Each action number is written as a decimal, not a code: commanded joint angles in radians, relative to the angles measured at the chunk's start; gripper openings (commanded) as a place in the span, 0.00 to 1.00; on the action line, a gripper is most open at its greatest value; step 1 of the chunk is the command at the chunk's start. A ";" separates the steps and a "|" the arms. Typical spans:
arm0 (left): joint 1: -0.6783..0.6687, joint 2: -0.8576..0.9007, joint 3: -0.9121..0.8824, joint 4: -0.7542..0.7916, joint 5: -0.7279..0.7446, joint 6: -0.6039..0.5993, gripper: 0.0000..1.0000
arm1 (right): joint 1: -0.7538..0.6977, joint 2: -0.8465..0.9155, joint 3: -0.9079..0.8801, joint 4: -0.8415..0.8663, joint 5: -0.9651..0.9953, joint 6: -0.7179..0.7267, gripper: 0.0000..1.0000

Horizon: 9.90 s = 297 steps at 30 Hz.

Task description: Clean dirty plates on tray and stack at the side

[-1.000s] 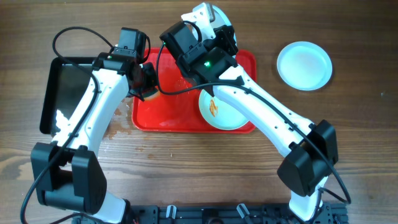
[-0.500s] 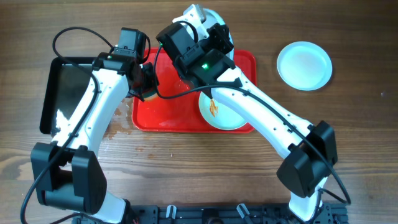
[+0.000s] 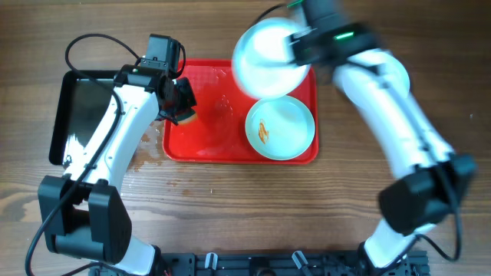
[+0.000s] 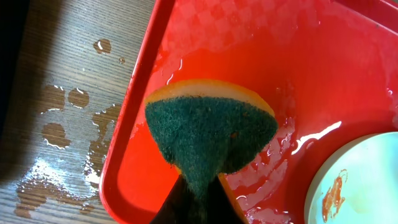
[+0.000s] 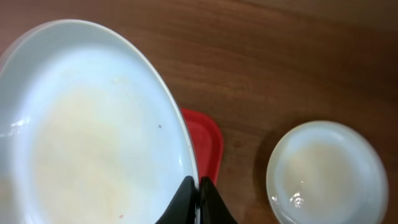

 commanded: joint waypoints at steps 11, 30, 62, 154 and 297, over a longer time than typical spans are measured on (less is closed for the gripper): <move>0.000 -0.023 0.003 -0.001 0.009 -0.009 0.04 | -0.681 0.070 -0.328 0.251 -0.385 0.061 0.04; 0.000 -0.023 0.003 0.000 0.024 -0.009 0.04 | -0.408 0.127 -0.347 0.091 -0.709 -0.024 0.59; 0.000 -0.023 0.003 -0.019 0.027 -0.008 0.04 | -0.012 0.254 -0.362 0.016 -0.246 -0.161 0.26; -0.247 0.261 0.014 0.203 0.203 0.043 0.04 | 0.215 0.256 -0.470 0.193 -0.294 0.525 0.05; -0.095 -0.105 -0.025 -0.008 -0.156 -0.058 0.04 | 0.501 0.197 0.219 -0.368 1.089 0.291 0.04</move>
